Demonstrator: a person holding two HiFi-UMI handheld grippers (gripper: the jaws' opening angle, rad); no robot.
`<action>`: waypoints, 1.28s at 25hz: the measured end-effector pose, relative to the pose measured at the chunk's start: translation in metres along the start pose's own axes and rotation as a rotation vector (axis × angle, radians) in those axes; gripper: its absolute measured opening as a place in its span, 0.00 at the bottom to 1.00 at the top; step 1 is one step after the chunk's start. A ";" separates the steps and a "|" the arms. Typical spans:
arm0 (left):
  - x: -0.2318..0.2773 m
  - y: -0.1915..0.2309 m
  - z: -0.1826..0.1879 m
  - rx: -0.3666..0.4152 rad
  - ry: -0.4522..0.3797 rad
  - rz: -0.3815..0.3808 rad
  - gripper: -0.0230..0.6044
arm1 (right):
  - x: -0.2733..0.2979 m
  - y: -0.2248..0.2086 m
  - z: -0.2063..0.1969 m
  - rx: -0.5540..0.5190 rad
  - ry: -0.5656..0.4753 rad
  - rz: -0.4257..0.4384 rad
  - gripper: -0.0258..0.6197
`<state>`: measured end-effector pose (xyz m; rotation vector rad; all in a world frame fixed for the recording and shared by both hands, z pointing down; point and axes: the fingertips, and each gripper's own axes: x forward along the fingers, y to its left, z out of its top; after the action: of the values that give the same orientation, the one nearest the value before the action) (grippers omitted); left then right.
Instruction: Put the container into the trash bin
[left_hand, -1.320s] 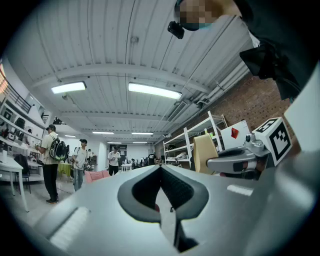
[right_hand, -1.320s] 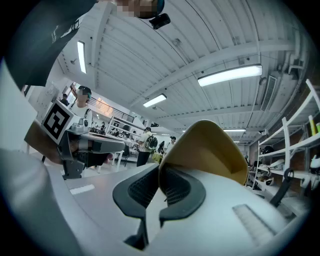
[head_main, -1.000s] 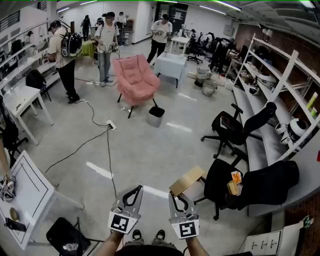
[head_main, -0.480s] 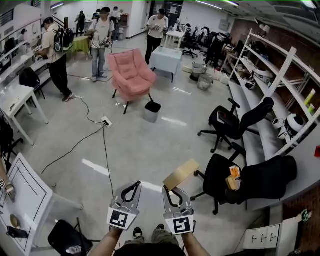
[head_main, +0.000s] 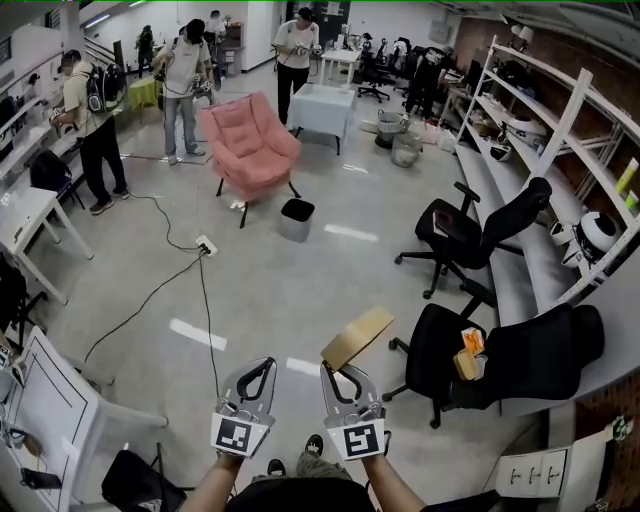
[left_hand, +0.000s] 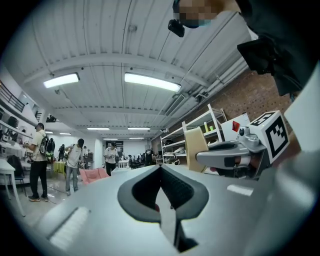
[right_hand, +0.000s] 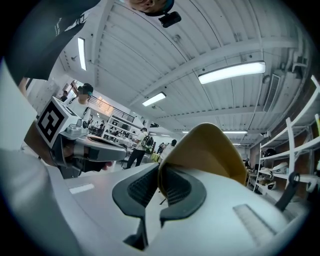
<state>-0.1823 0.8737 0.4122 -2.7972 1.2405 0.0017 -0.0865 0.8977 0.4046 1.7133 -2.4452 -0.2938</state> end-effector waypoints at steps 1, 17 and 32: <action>0.011 -0.003 0.000 0.005 0.006 -0.001 0.03 | 0.004 -0.011 -0.003 0.008 -0.002 0.000 0.09; 0.108 0.054 -0.009 -0.023 0.001 -0.025 0.03 | 0.109 -0.063 -0.030 -0.003 0.048 0.010 0.09; 0.187 0.166 -0.036 -0.058 0.016 -0.081 0.03 | 0.242 -0.054 -0.037 0.015 0.071 0.002 0.09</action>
<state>-0.1811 0.6216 0.4292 -2.9007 1.1469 0.0097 -0.1115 0.6498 0.4281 1.6968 -2.4044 -0.2107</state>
